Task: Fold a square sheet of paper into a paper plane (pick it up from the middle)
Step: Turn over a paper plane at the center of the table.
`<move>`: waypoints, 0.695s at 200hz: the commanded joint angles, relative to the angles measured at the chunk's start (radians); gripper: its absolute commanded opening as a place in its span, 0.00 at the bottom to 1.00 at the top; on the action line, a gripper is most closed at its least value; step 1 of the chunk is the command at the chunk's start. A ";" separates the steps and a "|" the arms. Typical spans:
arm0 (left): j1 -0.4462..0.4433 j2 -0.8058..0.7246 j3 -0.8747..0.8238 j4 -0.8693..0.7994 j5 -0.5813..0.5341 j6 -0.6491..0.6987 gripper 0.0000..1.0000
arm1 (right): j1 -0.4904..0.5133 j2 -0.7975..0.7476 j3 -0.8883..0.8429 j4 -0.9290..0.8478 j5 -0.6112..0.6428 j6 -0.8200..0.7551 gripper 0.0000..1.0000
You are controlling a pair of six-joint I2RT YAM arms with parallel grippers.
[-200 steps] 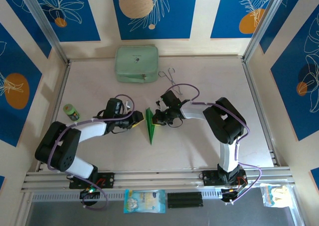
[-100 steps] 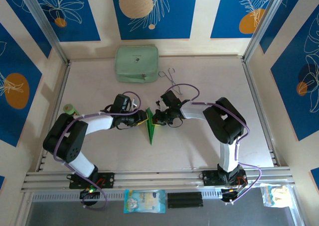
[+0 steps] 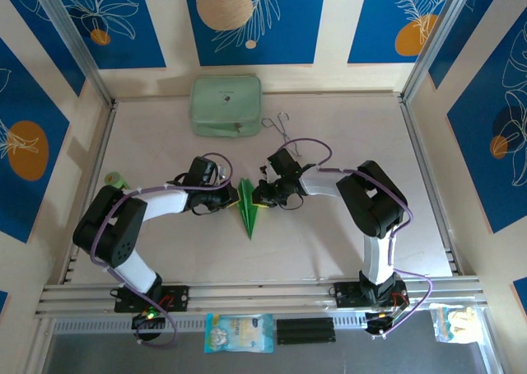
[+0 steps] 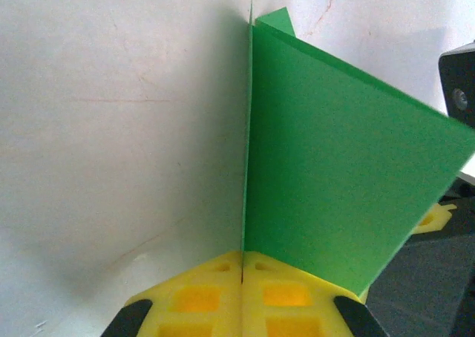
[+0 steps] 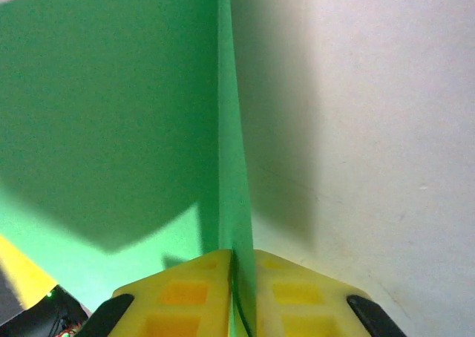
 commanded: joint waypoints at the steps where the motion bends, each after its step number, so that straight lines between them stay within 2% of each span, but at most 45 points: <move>1: -0.006 0.013 0.021 -0.012 -0.015 0.012 0.01 | -0.005 -0.011 0.024 -0.014 -0.037 0.007 0.14; 26: -0.006 0.013 0.018 -0.013 -0.019 0.012 0.00 | -0.010 -0.013 0.025 -0.017 -0.034 0.007 0.13; 54: -0.005 -0.010 0.006 -0.009 -0.038 0.002 0.00 | -0.017 -0.035 0.011 -0.019 -0.016 0.011 0.06; 106: -0.006 -0.153 -0.089 -0.002 -0.157 -0.059 0.00 | -0.043 -0.130 -0.066 0.005 0.033 0.041 0.04; 139: -0.006 -0.188 -0.151 0.023 -0.194 -0.097 0.00 | -0.056 -0.141 -0.098 0.020 0.041 0.058 0.04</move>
